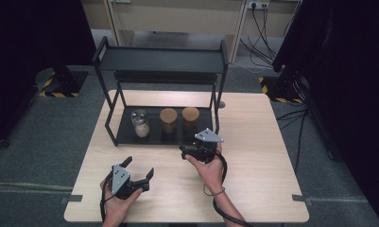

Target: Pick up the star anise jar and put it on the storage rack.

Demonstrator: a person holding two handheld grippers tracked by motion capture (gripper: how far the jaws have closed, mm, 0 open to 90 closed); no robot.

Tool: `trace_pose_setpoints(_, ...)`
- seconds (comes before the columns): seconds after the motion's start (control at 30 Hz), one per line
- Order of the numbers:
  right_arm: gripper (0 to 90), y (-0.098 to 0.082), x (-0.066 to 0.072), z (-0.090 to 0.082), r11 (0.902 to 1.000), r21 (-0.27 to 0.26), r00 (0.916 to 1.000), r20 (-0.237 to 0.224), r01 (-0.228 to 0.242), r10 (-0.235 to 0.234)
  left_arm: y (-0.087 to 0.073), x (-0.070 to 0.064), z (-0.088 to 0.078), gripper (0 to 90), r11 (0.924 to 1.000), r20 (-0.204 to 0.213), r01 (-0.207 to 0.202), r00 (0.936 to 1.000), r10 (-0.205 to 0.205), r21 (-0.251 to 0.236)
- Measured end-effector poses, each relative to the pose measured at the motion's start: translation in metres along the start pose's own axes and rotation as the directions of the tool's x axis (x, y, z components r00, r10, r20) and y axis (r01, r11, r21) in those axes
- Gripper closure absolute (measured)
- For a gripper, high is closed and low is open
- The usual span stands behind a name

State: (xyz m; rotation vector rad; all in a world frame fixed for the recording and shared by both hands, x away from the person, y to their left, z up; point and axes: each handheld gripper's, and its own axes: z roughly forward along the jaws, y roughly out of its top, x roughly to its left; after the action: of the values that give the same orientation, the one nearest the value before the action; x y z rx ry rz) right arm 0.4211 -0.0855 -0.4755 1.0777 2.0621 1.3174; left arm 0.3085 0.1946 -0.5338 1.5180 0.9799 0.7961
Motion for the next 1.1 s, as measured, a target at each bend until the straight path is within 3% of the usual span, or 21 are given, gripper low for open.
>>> trace_pose_setpoints(0.53, 3.1, -0.013, -0.002, -0.013, 0.9996, 0.002, 0.999, -0.036, -0.026, 0.027, 0.0, 0.0, 0.0, 5.1, 1.0, 0.0, -0.002, 1.0, 0.002, 0.001)
trace_pose_setpoints(1.1, 3.0, -0.025, -0.004, -0.024, 0.9995, 0.009, 0.9988, -0.039, -0.03, 0.03, 0.0, 0.0, 0.0, 5.1, 1.0, 0.0, -0.002, 1.0, 0.002, 0.003)
